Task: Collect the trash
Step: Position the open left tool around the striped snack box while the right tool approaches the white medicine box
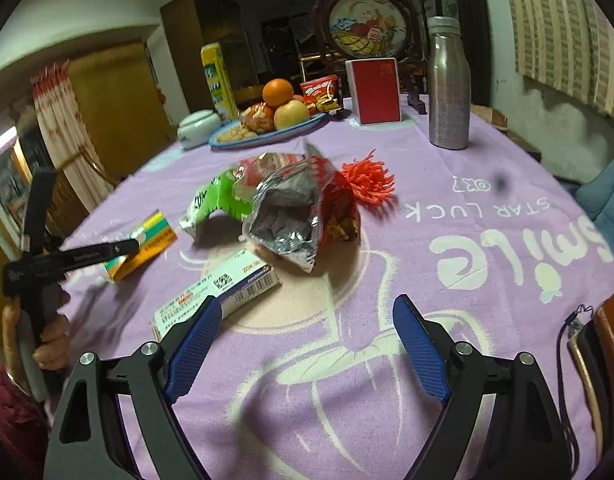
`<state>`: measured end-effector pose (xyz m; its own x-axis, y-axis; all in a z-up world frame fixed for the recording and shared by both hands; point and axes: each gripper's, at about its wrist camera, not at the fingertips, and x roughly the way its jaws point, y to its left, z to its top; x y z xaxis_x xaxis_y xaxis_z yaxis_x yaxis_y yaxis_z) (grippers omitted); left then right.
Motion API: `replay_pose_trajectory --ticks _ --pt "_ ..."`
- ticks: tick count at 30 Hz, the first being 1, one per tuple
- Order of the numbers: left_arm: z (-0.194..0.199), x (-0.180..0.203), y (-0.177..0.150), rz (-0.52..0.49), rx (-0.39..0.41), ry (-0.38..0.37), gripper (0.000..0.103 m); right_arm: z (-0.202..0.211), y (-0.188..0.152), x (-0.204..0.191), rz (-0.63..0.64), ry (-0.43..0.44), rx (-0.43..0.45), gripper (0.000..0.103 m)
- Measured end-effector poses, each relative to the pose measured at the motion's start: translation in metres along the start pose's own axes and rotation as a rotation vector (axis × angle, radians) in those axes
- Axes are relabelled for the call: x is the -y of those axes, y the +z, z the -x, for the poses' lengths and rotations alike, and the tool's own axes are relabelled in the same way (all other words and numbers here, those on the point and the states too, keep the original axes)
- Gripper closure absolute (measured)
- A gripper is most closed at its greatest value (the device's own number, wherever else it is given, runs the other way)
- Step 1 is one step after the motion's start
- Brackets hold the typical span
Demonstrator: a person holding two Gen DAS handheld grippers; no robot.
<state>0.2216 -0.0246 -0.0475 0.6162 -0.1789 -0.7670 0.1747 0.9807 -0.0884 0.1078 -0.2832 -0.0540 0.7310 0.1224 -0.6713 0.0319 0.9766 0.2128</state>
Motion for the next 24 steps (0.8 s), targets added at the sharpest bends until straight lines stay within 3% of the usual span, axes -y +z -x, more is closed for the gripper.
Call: replay_pose_trajectory --ticks 3,7,11,15,19,22,24 --pt "-0.008 0.007 0.000 -0.039 -0.032 0.011 0.028 -0.005 0.001 -0.015 0.001 0.038 -0.019 0.017" --pt "-0.018 0.000 -0.001 -0.014 -0.089 0.043 0.025 -0.025 0.007 -0.042 0.017 0.084 -0.084 0.017" --pt "-0.014 -0.020 0.000 0.081 -0.080 0.006 0.024 -0.041 0.013 -0.068 0.066 0.064 -0.135 0.017" --pt "-0.012 -0.021 0.000 0.090 -0.079 0.002 0.024 -0.060 0.014 -0.081 0.080 0.066 -0.212 0.017" --pt "-0.013 -0.014 0.000 0.056 -0.084 0.015 0.022 -0.062 0.011 -0.068 0.086 -0.014 -0.232 0.020" --pt "-0.015 -0.009 -0.001 0.027 -0.087 0.029 0.021 -0.039 0.012 -0.026 0.044 -0.177 -0.162 0.022" --pt "-0.017 -0.003 -0.001 -0.006 -0.091 0.043 0.020 -0.024 0.010 -0.003 -0.015 -0.186 -0.131 0.022"
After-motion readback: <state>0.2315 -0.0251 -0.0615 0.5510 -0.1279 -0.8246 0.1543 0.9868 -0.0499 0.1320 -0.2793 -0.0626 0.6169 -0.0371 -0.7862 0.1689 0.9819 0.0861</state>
